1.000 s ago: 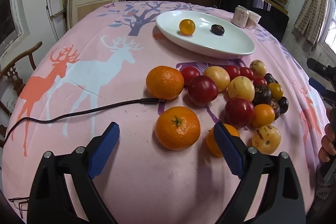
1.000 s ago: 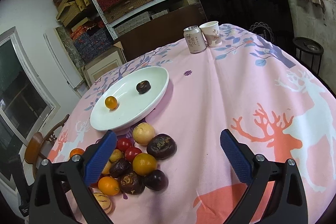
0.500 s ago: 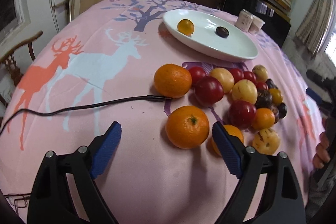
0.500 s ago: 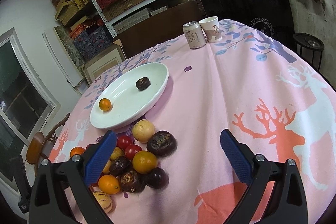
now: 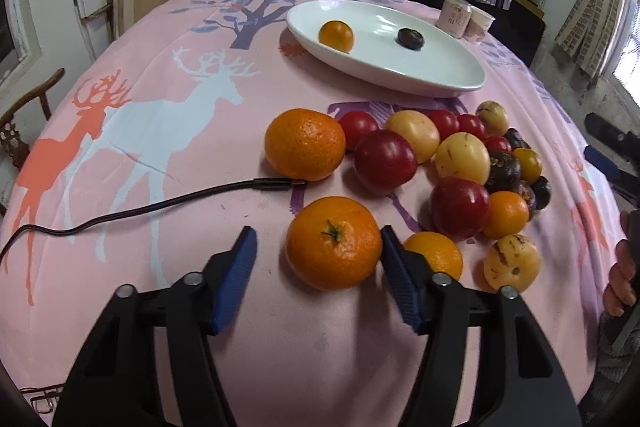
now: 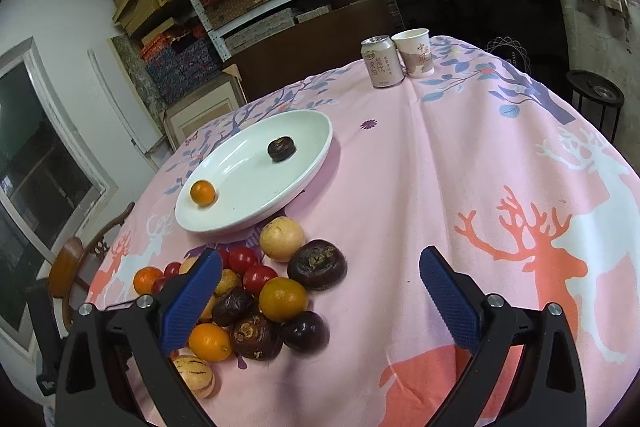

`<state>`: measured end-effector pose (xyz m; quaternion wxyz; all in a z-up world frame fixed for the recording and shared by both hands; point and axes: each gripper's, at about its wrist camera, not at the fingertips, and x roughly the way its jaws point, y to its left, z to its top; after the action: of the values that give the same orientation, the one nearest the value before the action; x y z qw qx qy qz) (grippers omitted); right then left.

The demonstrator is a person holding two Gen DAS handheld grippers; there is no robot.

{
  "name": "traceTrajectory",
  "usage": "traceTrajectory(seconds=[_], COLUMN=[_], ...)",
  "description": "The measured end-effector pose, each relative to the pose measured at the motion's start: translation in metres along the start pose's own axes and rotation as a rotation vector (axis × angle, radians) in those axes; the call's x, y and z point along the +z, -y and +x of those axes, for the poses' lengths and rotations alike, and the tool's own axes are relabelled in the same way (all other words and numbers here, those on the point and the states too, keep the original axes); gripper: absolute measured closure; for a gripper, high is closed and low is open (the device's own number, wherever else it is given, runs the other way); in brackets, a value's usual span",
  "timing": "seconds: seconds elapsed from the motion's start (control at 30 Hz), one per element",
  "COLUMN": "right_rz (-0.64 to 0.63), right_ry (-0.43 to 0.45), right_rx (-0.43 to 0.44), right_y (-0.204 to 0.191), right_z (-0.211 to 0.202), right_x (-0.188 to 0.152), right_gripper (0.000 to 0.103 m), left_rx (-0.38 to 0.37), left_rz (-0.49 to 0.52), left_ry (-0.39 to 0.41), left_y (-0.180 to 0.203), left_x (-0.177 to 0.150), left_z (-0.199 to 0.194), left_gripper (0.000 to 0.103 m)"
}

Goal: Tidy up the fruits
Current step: 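Move both open tools back toward the fruit cluster, then grasp the large orange with the left tool while the right tool grasps a speckled pear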

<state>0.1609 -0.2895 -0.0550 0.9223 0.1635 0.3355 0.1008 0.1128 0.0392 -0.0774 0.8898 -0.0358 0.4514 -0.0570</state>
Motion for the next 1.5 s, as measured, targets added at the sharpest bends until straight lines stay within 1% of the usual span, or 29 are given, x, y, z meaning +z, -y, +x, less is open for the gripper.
traceTrajectory(seconds=[0.03,0.07,0.1,0.13,0.2,0.23,0.27,0.3,0.37,0.4,0.43,0.47,0.5,0.53,0.57,0.67,0.77,0.83,0.87,0.9,0.93,1.0,1.23,1.4,1.5], right_rz=[-0.015,-0.033,-0.048,-0.07,-0.125,-0.161,-0.206,-0.277,-0.4,-0.447,-0.45,-0.445,-0.451,-0.457,-0.445,-0.407,-0.416,-0.426,-0.426,-0.421,-0.414,-0.404,-0.38,-0.361,-0.349], right_ry=[-0.005,-0.01,-0.014,-0.023,-0.045,-0.06,-0.08,-0.1,-0.102,-0.103,-0.122,-0.148,-0.176,-0.194,-0.214,-0.243,-0.251,-0.262,-0.271,-0.286,-0.299,-0.309,-0.319,-0.316,-0.298], right_rx=[0.0,0.003,0.012,0.027,0.049,0.057,0.059,0.048,0.012,0.018,0.04,0.054,0.047,0.042,0.056,0.089,0.092,0.1,0.109,0.121,0.139,0.164,0.187,0.204,0.215], right_y=[-0.003,-0.008,-0.012,-0.017,-0.029,-0.037,-0.046,-0.06,-0.082,-0.092,-0.097,-0.099,-0.101,-0.102,-0.101,-0.095,-0.1,-0.106,-0.107,-0.108,-0.108,-0.109,-0.109,-0.106,-0.104], right_z=[0.0,-0.002,-0.004,-0.006,-0.011,-0.012,-0.011,-0.011,-0.011,-0.012,-0.011,-0.008,-0.004,-0.001,0.001,0.004,0.008,0.011,0.013,0.015,0.018,0.02,0.023,0.024,0.02], right_x=[-0.002,-0.006,-0.01,-0.016,-0.03,-0.039,-0.047,-0.058,-0.07,-0.074,-0.077,-0.079,-0.082,-0.083,-0.082,-0.081,-0.083,-0.085,-0.085,-0.086,-0.086,-0.086,-0.083,-0.082,-0.08], right_gripper=[0.003,0.003,0.003,0.003,0.003,0.003,0.003,0.004,0.007,0.009,0.011,0.019,0.03,0.034,0.039,0.04,0.04,0.046,0.056,0.061,0.063,0.07,0.07,0.07,0.07], left_rx=[-0.02,-0.02,0.017,0.026,0.012,0.018,0.032,0.037,0.033,0.035,0.035,0.035,0.036,0.037,0.036,0.036,0.036,0.038,0.038,0.039,0.04,0.042,0.034,0.009,0.011], left_rz=[0.003,0.006,0.005,-0.002,-0.014,-0.015,-0.014,-0.011,-0.011,-0.012,-0.013,-0.013,-0.012,-0.011,-0.01,-0.009,-0.008,-0.007,-0.006,-0.005,-0.004,-0.002,-0.008,-0.032,-0.045], left_ry=[0.002,0.013,0.029,0.035,0.035,0.034,0.034,0.032,0.031,0.032,0.032,0.03,0.03,0.029,0.026,0.023,0.023,0.022,0.022,0.022,0.022,0.022,0.02,0.02,0.039], left_y=[0.0,0.001,0.001,0.0,-0.002,-0.003,-0.002,-0.002,-0.002,-0.002,-0.002,-0.003,-0.003,-0.003,-0.002,-0.002,-0.002,-0.002,-0.002,-0.002,-0.002,-0.002,-0.002,-0.007,-0.01], left_x=[0.0,0.0,0.0,0.0,0.001,0.001,0.001,0.001,0.0,0.0,0.0,-0.001,-0.001,-0.001,-0.001,-0.002,-0.002,-0.002,-0.002,-0.002,-0.002,-0.002,-0.002,-0.001,-0.001], left_z=[-0.001,-0.003,-0.004,-0.005,-0.006,-0.006,-0.006,-0.005,-0.007,-0.007,-0.007,-0.007,-0.007,-0.007,-0.006,-0.006,-0.005,-0.005,-0.005,-0.005,-0.005,-0.004,-0.004,-0.005,-0.01], left_gripper=[0.058,0.058,0.058,0.058,0.058,0.058,0.058,0.058,0.058,0.058,0.058,0.058,0.058,0.058,0.058,0.058,0.058,0.058,0.058,0.058,0.058,0.058,0.058,0.058,0.058])
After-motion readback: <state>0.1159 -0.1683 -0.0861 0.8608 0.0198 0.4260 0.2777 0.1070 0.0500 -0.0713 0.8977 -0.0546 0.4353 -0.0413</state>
